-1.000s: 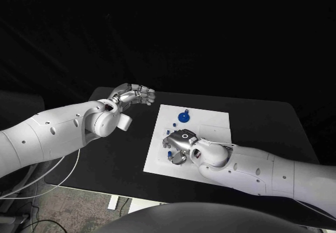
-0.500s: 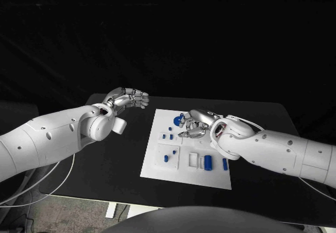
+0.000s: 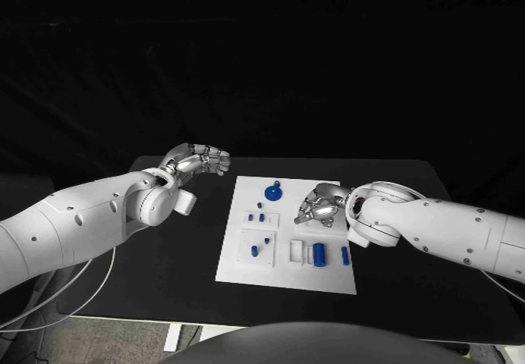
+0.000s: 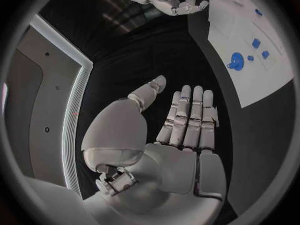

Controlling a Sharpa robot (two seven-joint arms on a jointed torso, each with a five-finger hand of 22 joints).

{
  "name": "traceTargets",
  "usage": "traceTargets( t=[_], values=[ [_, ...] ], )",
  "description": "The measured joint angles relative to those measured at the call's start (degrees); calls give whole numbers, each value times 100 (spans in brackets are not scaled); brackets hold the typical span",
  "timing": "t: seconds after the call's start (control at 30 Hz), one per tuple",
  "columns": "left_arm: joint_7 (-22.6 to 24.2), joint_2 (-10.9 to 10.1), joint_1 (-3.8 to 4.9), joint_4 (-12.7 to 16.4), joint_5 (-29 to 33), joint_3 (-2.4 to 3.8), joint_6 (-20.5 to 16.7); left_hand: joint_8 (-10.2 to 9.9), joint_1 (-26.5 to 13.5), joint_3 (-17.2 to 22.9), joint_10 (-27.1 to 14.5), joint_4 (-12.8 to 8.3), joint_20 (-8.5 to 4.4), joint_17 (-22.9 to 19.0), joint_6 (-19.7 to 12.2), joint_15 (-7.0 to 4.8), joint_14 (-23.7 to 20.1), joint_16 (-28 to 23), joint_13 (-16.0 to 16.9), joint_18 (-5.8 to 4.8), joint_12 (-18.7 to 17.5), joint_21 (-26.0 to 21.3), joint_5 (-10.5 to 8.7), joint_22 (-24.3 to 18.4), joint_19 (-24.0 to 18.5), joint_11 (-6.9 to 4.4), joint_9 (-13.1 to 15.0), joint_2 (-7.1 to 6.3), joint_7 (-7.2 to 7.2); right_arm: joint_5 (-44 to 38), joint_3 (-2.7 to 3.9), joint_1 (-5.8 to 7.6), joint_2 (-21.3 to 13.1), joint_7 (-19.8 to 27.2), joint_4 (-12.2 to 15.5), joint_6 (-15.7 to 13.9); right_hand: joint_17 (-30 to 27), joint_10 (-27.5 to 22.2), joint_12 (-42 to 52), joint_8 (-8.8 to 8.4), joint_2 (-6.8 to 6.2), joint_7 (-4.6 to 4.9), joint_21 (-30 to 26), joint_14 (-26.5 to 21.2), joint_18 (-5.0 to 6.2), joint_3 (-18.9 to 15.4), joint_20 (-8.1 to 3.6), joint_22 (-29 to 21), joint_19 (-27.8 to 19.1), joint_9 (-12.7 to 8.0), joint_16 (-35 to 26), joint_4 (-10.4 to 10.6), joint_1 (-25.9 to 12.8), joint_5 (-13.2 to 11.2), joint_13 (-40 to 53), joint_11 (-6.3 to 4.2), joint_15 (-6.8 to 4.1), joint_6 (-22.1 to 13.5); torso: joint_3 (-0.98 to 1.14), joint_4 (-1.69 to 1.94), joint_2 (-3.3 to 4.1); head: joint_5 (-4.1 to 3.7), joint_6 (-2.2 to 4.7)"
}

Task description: Assemble the parts on the task board

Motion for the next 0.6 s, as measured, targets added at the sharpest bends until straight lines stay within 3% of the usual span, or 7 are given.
traceTargets(
  t=[0.17, 0.3, 0.47, 0.5, 0.6],
  values=[
    [2, 0, -33, 0, 2, -1, 4, 0, 0, 0, 0, 0, 0, -5, 0, 0, 0, 0, 0, -2, 0, 0, 0, 0, 0, 0, 0, 0, 0, 60, -12, -7, -84, -429, 19, 143, 144, 58, 240, 36, -53, -54, 126, 29, -1, 73, -33, 0, 73, 78, 123, 165, -255, -17, 200, -1, -11, 75, 26, -35, -41, -18, -32],
    [5, 0, -48, -2, 4, -1, 5, 0, 0, 0, 0, 0, 0, -5, 0, 0, 0, 0, 0, -26, 0, 0, 0, 4, 0, 0, 0, 0, 0, 77, -82, -11, -141, -653, -10, 245, 204, 78, 308, 66, -50, -81, 194, 58, -3, 71, -62, 0, 103, 126, 154, 262, -410, -17, 282, -22, -22, 120, 37, -54, -62, -42, -48],
    [8, -8, -77, 10, 9, -3, 9, 0, 0, 0, 0, 0, 0, -5, 0, 0, 0, 0, 0, 46, 0, 0, 0, 4, 0, 0, 0, 0, 0, -38, -111, -23, -174, -880, -69, 302, 250, 99, 342, 66, -13, -113, 260, 59, -4, 50, -70, 0, 112, 167, 176, 282, -447, -17, 338, -42, -22, 155, 47, -80, -95, -101, -85],
    [8, -3, -79, 7, 9, -4, 10, 0, 0, 0, 0, 0, 0, -5, 0, 0, 0, 0, 0, 47, 0, 0, 0, 4, 0, 0, 0, 0, 0, -53, -124, -18, -157, -917, -107, 317, 255, 99, 351, 66, -13, -113, 260, 59, -4, 50, -72, 0, 112, 173, 176, 282, -447, -17, 345, -42, -22, 156, 47, -89, -104, -112, -88],
    [10, 24, -87, 4, 10, -4, 13, 0, 0, 0, 0, 0, 0, -5, 0, 0, 0, 0, 0, 47, 0, 0, 0, 4, 0, 0, 0, 0, 0, -86, -245, -17, -116, -1021, -231, 373, 270, 99, 351, 66, -5, -106, 261, 59, -4, 65, -87, 0, 100, 183, 176, 297, -548, -16, 347, -42, -22, 163, 47, -104, -123, -137, -101]
  ],
)
